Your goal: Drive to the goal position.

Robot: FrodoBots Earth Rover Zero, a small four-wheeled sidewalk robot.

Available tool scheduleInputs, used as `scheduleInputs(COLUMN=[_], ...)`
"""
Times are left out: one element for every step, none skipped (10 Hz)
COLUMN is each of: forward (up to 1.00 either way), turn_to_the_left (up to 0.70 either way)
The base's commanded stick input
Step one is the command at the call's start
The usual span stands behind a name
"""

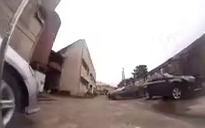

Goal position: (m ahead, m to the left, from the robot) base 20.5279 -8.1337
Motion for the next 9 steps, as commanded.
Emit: scheduleInputs(forward=[0.84, 0.84, 0.84, 0.84, 0.84, 0.84, 0.84, 0.84, 0.84], turn_to_the_left=[0.03, 0.03, 0.03, 0.03, 0.03, 0.03, 0.03, 0.03, 0.03])
